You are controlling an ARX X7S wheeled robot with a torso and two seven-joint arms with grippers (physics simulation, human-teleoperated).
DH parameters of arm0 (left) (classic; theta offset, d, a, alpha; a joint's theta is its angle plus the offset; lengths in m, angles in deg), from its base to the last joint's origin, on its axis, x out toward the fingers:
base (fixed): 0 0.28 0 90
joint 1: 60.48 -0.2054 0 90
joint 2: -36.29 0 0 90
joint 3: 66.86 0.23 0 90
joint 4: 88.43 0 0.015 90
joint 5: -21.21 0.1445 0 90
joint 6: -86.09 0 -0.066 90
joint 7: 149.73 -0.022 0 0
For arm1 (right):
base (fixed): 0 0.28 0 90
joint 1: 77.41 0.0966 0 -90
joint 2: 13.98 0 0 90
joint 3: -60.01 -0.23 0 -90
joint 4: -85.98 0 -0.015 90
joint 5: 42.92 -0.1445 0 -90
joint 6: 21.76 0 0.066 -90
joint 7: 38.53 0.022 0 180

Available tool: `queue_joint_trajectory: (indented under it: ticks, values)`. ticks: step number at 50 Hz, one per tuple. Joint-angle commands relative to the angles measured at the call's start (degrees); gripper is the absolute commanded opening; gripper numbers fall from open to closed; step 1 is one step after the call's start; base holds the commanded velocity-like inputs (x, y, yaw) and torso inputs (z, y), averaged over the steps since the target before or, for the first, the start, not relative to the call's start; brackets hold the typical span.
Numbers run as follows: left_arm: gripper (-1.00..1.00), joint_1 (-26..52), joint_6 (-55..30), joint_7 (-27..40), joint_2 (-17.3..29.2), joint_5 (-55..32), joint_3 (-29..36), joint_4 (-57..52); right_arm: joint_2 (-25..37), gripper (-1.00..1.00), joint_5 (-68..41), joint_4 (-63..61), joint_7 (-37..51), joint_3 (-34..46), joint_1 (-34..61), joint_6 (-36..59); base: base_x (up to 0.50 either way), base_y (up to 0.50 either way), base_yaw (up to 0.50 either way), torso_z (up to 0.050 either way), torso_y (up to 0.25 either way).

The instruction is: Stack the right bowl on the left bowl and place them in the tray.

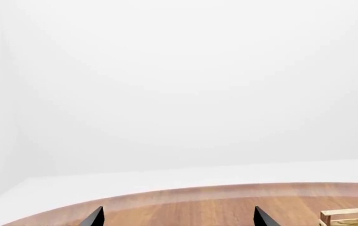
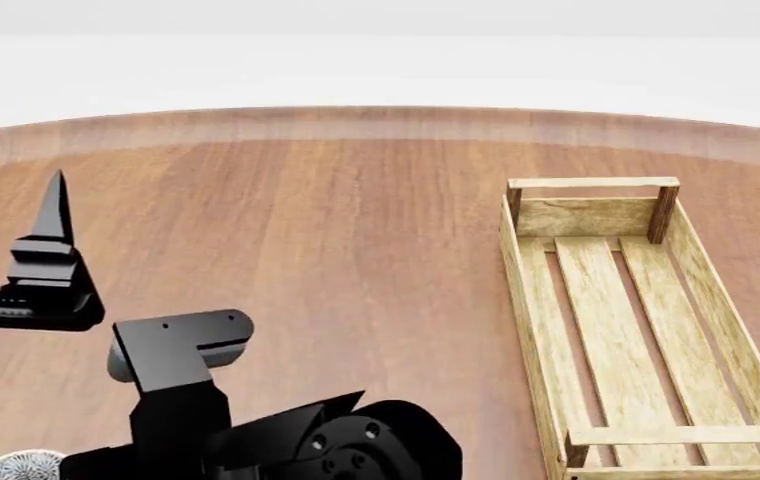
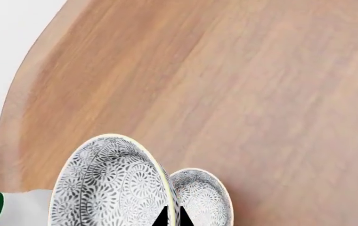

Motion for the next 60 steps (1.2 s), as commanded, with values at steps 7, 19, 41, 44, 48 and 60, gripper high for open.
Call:
queue_joint_trajectory:
  ticks: [7,19,41,44,48,60]
  values:
    - [1.0,-0.37,0.27,0.22,-0.08,-1.19,-0.92,0.1,0.2,-1.0,-1.46,2.05,-4.31,5.93,1.88,-4.01,0.0,0.0,0.0,0.0,0.0]
    - [1.0,-0.11,-0.33,-0.31,1.36,-1.48,0.63,-1.19,0.41,-1.0,-2.21,1.78,-5.1,8.2,2.54,-5.22,0.0,0.0,0.0,0.003,-0.027]
    - [1.0,-0.7,0.73,-0.02,1.57,-1.48,1.33,-0.76,1.68,-1.0,-3.05,0.82,-5.42,9.06,3.18,-8.51,0.0,0.0,0.0,0.021,-0.225]
    - [1.0,-0.76,0.88,0.04,1.6,-1.47,1.4,-0.68,1.7,-1.0,-3.13,0.91,-5.57,9.42,3.1,-8.65,0.0,0.0,0.0,0.021,-0.225]
    - [1.0,-0.78,1.01,0.05,1.69,-1.5,1.5,-0.59,1.75,-1.0,-3.3,0.99,-5.69,9.72,3.25,-8.85,0.0,0.0,0.0,0.021,-0.225]
    - [1.0,-1.02,1.24,0.33,1.96,-1.74,1.45,-0.66,1.83,-1.0,-3.57,0.85,-5.84,10.88,3.18,-9.5,0.0,0.0,0.0,0.021,-0.225]
